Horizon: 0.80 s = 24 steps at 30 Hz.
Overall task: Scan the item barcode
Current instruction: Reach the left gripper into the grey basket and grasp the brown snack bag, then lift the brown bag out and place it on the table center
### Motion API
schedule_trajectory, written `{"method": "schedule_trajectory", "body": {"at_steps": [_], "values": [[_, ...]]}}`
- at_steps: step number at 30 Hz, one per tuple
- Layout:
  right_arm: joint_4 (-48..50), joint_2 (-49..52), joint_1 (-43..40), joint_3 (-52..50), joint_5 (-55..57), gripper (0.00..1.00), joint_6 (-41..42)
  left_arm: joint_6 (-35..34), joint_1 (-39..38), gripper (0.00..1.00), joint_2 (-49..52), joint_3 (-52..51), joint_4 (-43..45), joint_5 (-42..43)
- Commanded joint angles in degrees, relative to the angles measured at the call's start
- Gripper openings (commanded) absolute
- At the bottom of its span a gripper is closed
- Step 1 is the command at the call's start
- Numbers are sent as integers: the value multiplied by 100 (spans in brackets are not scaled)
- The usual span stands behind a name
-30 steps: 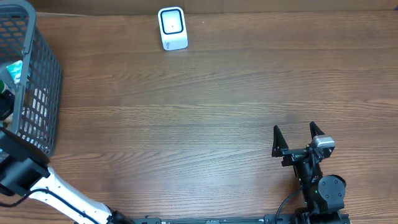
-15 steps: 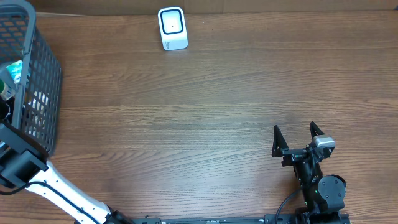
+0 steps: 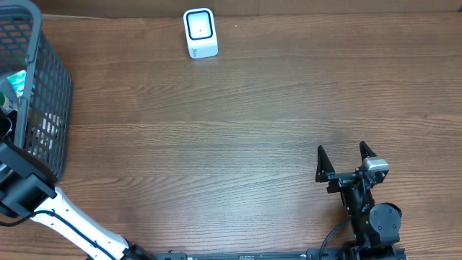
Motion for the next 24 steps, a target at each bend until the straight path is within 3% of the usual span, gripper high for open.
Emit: {"method": "schedule_trajectory", "body": {"at_steps": [1,11,20,24], "values": [[31,-26,20,-57,-26,100,20,-317,-31,4,-483,433,-133,140],[31,-24,20,-57,-26,100,20,-1054,-31,4,-1851,1482,-592,197],[31,-26,20,-57,-26,100,20,-1108,-92,4,-3842,1567,-337,1386],[31,-26,20,-57,-26,100,20,-1113,-463,4,-4492,1567,-439,1915]]}}
